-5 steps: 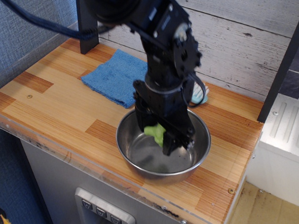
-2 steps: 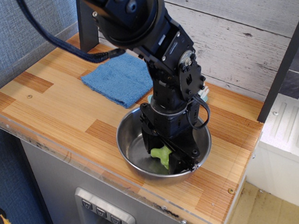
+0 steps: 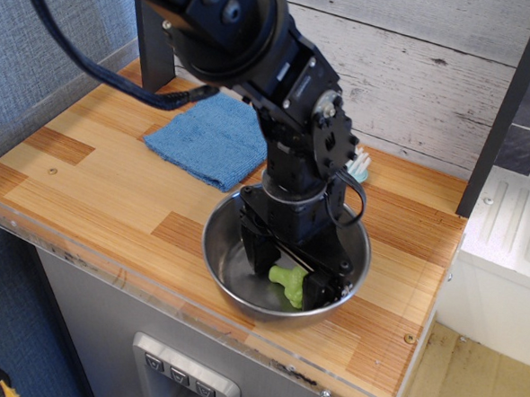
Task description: Place the broccoli inside the bowl
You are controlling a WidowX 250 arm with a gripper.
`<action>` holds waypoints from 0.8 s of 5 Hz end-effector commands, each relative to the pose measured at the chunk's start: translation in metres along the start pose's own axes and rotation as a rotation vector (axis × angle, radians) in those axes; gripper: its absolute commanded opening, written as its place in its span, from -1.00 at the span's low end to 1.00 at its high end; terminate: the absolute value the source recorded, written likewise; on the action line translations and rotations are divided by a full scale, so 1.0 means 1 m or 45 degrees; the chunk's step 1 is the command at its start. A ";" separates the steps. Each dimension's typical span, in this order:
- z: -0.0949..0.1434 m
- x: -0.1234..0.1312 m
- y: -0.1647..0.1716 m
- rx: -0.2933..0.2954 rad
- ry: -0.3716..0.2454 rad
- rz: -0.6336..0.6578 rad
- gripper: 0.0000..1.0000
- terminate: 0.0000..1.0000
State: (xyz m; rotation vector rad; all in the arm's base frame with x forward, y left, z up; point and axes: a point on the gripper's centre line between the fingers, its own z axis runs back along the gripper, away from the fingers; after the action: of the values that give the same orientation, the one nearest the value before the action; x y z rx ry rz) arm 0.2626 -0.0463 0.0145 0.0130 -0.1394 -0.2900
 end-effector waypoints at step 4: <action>0.070 0.009 0.017 0.002 -0.204 0.074 1.00 -1.00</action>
State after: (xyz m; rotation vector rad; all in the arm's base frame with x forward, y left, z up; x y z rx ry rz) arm 0.2697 -0.0337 0.0741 -0.0187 -0.2492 -0.2278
